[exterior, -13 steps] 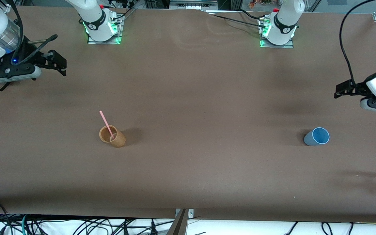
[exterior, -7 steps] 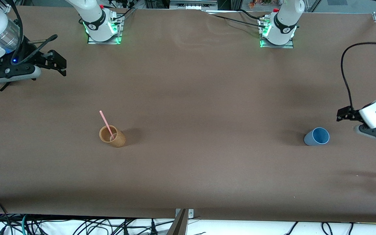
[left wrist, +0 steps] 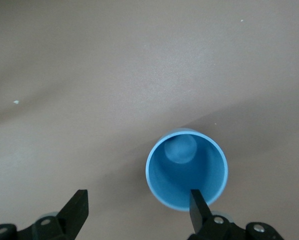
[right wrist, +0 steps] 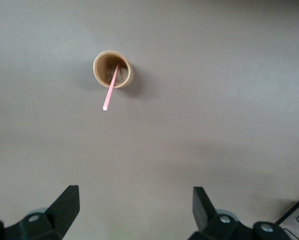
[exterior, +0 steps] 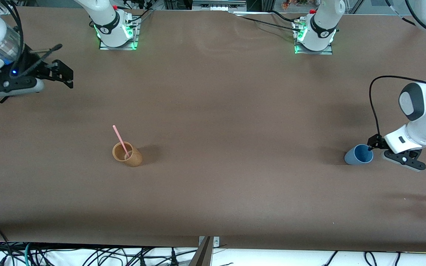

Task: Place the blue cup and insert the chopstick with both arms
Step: 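Grasp the blue cup with the left gripper while the right gripper reaches the chopstick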

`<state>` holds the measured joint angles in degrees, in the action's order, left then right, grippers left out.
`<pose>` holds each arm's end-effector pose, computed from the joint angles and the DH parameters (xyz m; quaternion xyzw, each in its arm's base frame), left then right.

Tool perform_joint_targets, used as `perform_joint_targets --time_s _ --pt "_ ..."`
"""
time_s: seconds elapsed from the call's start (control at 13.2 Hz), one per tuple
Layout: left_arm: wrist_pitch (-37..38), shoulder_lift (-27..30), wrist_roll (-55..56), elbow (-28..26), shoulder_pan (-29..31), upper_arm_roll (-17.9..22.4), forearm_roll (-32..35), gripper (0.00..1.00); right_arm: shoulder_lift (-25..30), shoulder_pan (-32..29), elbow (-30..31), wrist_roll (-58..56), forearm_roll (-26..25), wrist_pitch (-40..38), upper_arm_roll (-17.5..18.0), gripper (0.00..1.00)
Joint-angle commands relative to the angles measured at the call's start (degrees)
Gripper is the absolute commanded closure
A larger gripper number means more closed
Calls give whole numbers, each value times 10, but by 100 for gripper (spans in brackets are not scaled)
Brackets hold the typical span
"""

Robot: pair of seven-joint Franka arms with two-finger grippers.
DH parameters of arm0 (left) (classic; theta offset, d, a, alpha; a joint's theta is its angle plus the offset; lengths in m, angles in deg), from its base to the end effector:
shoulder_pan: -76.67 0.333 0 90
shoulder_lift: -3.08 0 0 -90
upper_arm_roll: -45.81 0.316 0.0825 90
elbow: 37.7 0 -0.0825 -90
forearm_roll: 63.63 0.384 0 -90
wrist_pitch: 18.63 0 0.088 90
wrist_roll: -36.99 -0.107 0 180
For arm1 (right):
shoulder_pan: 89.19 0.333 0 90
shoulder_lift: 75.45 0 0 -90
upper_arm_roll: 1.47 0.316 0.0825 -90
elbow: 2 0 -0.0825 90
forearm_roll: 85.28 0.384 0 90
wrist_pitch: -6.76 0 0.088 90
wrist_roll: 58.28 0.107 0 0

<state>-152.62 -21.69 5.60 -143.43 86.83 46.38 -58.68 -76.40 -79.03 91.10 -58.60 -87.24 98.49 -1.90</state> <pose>0.6358 0.1214 0.2973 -0.9770 0.2081 -0.0161 0.0427 0.5527 0.0912 0.5923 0.9957 0.0884 -0.0188 0.0187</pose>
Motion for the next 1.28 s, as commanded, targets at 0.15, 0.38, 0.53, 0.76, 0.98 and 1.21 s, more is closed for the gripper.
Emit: perform_joint_targets --time_s 0.15,0.38,0.53,0.76,0.98,1.21 --pt "-24 -45 -10 -1 6 -7 -27 69 -89 6 -24 -3 11 20 7 0" --pt "-15 -53 -4 1 5 -7 -32 100 -192 29 -111 -4 11 26 9 0" --pt "4 -49 1 8 0 -9 -34 100 -249 47 -151 19 10 27 9 0" --pt "102 -15 76 25 0 -63 -69 100 -291 43 -150 19 13 67 8 0" --pt "206 3 258 56 0 -155 -76 100 -325 43 -140 24 18 109 7 13" --pt "183 -22 527 57 -18 -276 -72 100 -337 43 -140 27 18 111 7 28"
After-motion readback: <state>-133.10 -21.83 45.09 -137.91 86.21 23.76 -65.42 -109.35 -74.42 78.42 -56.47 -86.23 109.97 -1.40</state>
